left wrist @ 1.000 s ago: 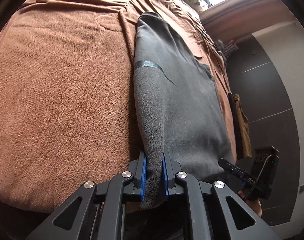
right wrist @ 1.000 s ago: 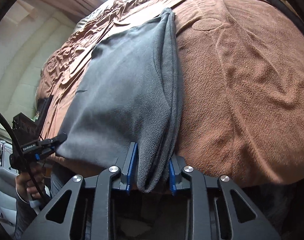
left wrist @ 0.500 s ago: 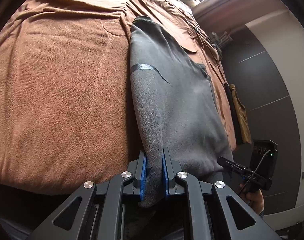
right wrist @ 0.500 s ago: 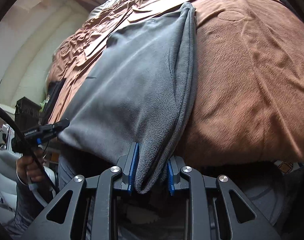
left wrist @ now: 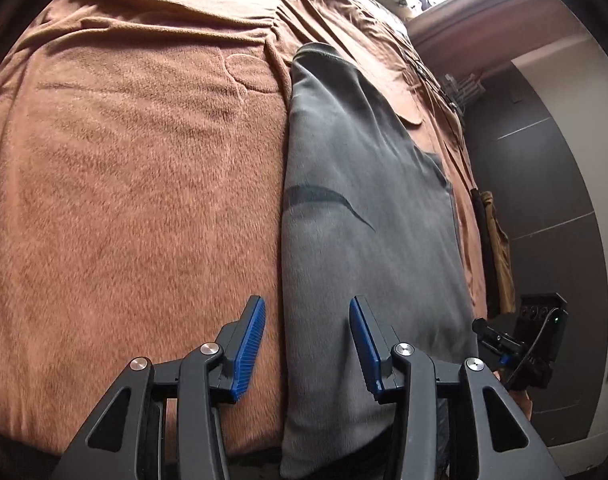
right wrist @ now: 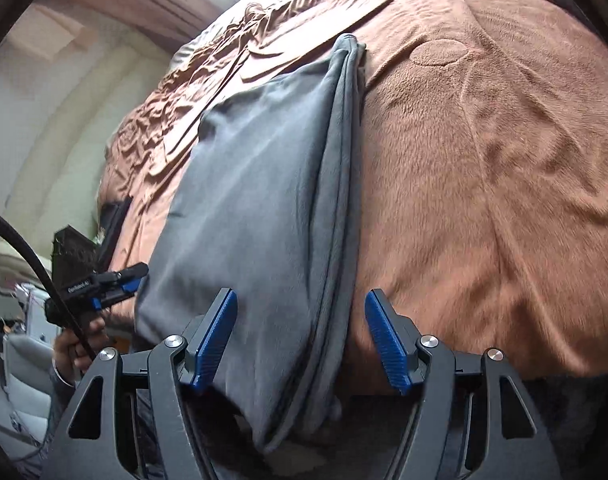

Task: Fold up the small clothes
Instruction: 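Grasp the folded shirt end with both grippers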

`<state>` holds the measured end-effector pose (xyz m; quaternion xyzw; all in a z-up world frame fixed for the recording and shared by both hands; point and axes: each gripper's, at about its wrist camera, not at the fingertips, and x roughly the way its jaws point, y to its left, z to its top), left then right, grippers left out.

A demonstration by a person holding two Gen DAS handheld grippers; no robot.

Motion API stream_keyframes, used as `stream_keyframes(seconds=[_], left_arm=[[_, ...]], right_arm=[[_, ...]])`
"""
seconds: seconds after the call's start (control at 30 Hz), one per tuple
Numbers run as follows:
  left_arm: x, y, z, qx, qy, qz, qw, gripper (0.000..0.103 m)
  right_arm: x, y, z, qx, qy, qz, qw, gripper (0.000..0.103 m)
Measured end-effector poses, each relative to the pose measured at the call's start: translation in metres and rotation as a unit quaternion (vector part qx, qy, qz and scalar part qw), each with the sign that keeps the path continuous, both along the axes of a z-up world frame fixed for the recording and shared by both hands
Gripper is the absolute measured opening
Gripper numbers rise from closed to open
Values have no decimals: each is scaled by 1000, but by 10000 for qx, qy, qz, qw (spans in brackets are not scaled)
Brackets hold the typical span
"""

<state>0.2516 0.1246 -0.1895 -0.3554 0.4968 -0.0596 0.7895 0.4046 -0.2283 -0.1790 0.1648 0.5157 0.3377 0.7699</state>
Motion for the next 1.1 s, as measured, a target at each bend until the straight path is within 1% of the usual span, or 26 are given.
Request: stream_keyframes(seconds=[0.4, 0.57, 0.63, 0.8, 0.97, 1.03, 1.1], left_arm=[[62, 13, -6, -83, 65, 4, 9999, 45], [91, 18, -8, -108, 79, 42, 9999, 44], [103, 19, -8, -84, 80, 35, 9999, 44], [130, 22, -12, -27, 116, -2, 9999, 43], [151, 26, -11, -42, 45, -7, 10000, 43], [159, 28, -12, -63, 70, 10, 10000, 43], [166, 28, -11, -39, 70, 9, 10000, 42]], right_arm=[[63, 17, -20, 299, 218, -47, 9993, 65], [90, 21, -29, 515, 343, -88, 9980, 64], [99, 24, -32, 557, 372, -89, 9977, 61], [120, 30, -40, 714, 440, 1, 9965, 58], [139, 35, -47, 871, 513, 39, 9949, 53], [146, 37, -49, 882, 537, 5, 9947, 46], [151, 39, -51, 938, 549, -3, 9941, 44]])
